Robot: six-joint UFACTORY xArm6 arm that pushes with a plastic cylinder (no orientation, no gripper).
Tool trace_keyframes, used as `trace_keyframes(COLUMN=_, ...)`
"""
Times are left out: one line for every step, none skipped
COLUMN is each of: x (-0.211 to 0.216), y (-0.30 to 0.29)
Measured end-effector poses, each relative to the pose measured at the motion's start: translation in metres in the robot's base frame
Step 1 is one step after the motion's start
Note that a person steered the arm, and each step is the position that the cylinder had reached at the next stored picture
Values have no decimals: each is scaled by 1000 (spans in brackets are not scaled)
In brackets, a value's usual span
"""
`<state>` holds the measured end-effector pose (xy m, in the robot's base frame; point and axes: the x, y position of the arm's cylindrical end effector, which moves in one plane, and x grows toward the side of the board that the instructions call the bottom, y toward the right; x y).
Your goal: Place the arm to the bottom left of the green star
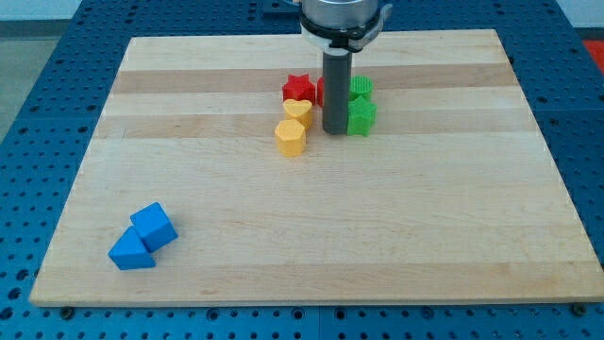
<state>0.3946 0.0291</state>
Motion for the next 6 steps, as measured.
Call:
trace_keyframes(x=0, y=3)
trace_keyframes(x=0, y=3)
trace_keyframes(x=11, y=3)
trace_keyframes(x=30, y=3)
trace_keyframes(x=51, y=3)
trace_keyframes(x=57, y=3)
